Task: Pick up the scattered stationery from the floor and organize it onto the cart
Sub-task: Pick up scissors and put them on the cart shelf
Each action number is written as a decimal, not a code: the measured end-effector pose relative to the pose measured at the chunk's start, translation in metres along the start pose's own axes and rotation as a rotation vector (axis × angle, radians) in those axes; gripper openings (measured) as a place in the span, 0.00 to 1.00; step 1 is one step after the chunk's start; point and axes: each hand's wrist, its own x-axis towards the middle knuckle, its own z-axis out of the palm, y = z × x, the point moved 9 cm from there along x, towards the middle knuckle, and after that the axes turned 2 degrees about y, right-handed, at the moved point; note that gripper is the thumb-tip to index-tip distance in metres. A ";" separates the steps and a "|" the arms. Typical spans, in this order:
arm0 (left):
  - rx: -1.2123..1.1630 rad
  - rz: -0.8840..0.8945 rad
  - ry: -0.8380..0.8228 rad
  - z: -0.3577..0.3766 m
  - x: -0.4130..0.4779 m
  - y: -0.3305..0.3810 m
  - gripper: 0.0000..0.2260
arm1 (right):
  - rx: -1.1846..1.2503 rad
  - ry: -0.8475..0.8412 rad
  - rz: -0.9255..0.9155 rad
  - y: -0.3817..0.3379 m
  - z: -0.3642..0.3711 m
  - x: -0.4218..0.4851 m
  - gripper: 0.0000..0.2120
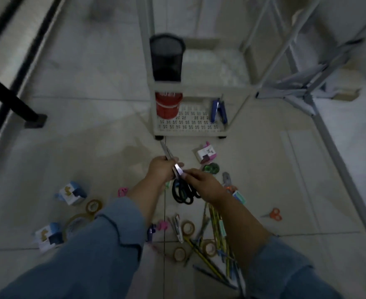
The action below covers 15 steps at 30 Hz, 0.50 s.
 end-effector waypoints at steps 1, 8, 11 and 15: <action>0.005 0.002 -0.002 0.001 -0.020 0.019 0.14 | 0.016 -0.001 0.006 -0.022 -0.008 -0.014 0.14; 0.115 0.124 -0.076 0.003 -0.156 0.170 0.09 | 0.147 0.070 0.011 -0.184 -0.068 -0.098 0.10; 0.155 0.158 -0.100 0.009 -0.197 0.230 0.08 | 0.161 0.111 -0.034 -0.248 -0.096 -0.120 0.08; 0.217 0.190 -0.059 0.026 -0.219 0.288 0.13 | 0.131 0.228 -0.114 -0.306 -0.142 -0.125 0.09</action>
